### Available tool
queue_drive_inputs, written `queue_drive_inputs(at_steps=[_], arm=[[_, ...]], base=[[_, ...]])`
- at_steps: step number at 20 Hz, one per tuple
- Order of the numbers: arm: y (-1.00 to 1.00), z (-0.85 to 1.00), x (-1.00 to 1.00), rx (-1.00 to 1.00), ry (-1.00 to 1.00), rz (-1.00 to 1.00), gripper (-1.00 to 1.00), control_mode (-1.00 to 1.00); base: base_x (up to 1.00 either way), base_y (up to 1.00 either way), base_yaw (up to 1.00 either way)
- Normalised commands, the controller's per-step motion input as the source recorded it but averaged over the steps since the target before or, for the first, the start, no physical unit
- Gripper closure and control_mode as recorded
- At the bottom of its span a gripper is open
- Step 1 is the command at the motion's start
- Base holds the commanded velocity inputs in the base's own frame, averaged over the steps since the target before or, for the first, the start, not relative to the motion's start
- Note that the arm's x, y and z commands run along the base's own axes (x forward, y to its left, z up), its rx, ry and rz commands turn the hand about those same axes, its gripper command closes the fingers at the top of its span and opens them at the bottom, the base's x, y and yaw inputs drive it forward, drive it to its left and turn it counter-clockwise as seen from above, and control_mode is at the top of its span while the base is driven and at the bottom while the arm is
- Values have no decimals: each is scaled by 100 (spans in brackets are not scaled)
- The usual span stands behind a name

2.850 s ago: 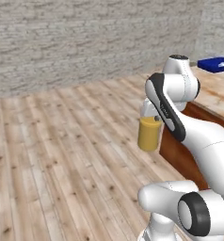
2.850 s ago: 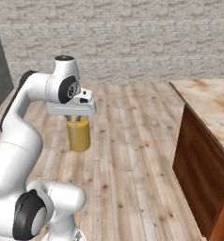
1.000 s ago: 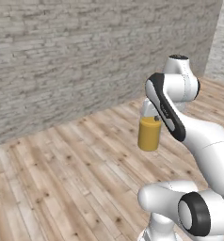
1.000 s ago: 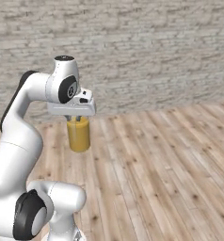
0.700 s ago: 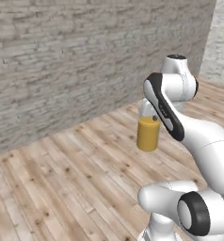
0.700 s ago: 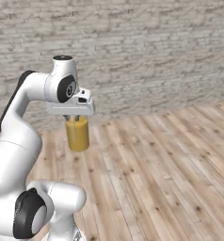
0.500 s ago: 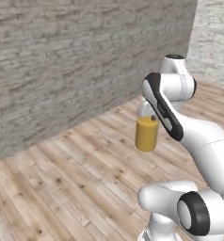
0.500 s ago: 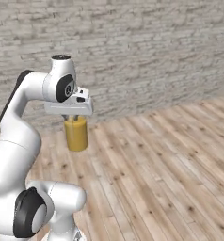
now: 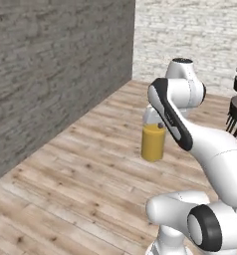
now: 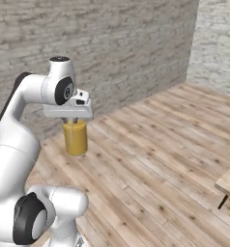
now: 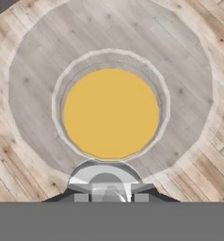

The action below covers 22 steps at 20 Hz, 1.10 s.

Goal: There is a tray on the dining counter. Grab the cup, mug, and pitcher and place them on the tray. The pitcher may be placed next to the tray if it cannot fit the tray.

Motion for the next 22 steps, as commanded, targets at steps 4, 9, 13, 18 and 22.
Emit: queue_drive_inputs(at_steps=[4, 9, 13, 18, 22], arm=[[0, 0, 0, 0, 0, 0, 100, 100], [0, 0, 0, 0, 0, 0, 100, 100], [0, 0, 0, 0, 0, 0, 100, 100], [0, 0, 0, 0, 0, 0, 100, 100], [0, 0, 0, 0, 0, 0, 100, 100]], base=[[84, 0, -55], [85, 0, -51], [80, 0, -52], [64, 1, -46], [52, 3, -41]])
